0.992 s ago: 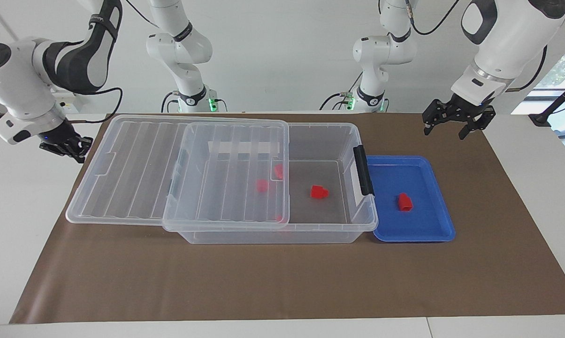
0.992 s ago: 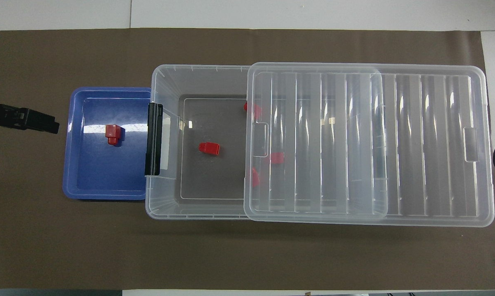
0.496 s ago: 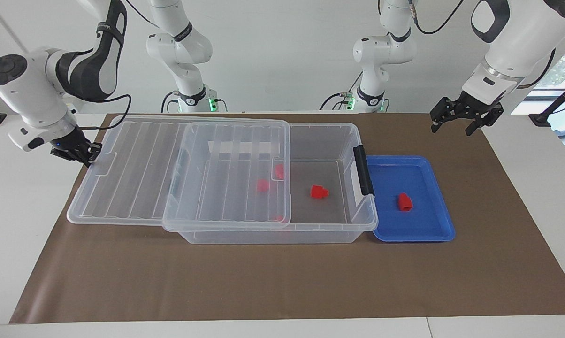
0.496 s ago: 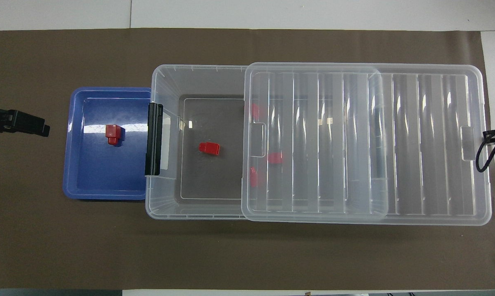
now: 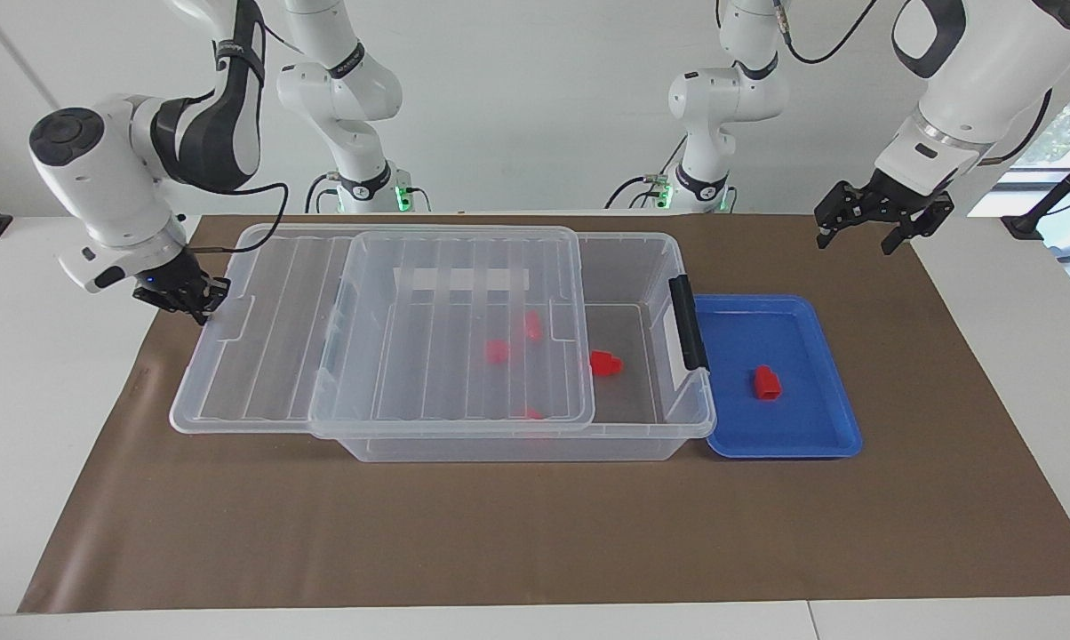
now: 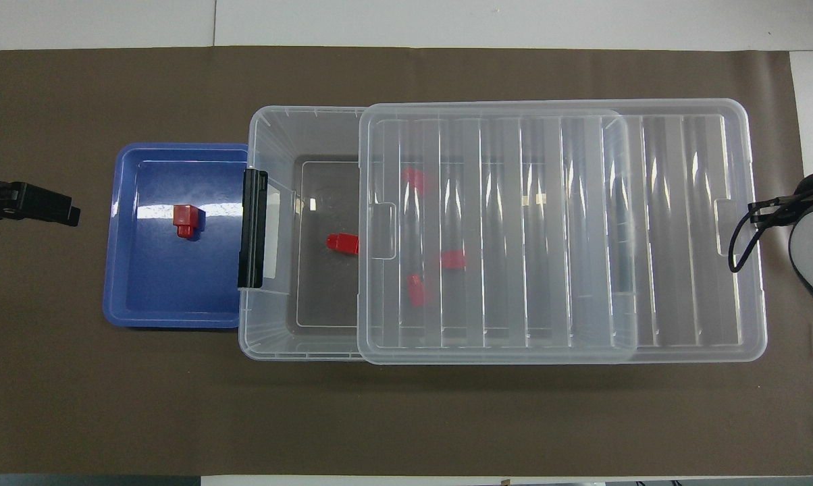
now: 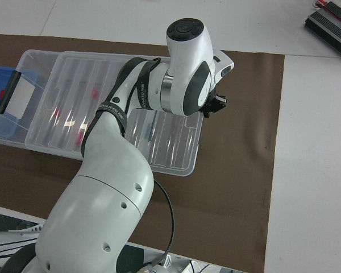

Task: Place red block in blue tray from box
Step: 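Move the right gripper to the slid-open lid edge, then slide the clear lid back toward the tray with the right gripper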

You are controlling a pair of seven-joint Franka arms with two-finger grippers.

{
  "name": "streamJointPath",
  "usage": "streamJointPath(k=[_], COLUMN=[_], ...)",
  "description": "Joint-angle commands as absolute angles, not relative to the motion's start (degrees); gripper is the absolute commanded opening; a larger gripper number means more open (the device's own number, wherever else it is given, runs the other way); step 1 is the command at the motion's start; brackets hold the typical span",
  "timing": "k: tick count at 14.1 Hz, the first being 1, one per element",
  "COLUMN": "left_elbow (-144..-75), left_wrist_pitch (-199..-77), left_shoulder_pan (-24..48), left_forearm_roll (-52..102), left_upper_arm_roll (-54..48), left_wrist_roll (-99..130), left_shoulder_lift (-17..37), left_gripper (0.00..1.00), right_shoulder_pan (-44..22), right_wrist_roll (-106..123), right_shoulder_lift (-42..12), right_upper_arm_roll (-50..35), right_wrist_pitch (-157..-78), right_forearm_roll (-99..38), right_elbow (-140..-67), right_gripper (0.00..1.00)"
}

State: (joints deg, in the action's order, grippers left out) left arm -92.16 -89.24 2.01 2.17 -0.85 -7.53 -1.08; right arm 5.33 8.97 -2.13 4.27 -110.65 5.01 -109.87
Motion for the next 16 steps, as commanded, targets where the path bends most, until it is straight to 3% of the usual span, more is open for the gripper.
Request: streamJointPath(k=[1,16], left_elbow=[-92.3,-92.3], left_wrist_pitch=[-88.2,-88.2], left_shoulder_pan=[1.4,1.4], left_forearm_roll=[1.9,1.9], left_upper_arm_roll=[-1.3,-1.3], left_wrist_roll=[-7.6,-7.6], left_shoulder_lift=[-2.0,-2.0], left_gripper=[1.0,1.0], right_shoulder_pan=[5.5,5.5], right_wrist_roll=[5.2,-9.5], right_shoulder_lift=[-0.6,-0.5], right_upper_arm_roll=[1.9,-6.3], right_wrist_pitch=[-111.4,-111.1], right_forearm_roll=[4.2,4.2], right_elbow=[-111.7,-111.8], right_gripper=[0.0,0.0])
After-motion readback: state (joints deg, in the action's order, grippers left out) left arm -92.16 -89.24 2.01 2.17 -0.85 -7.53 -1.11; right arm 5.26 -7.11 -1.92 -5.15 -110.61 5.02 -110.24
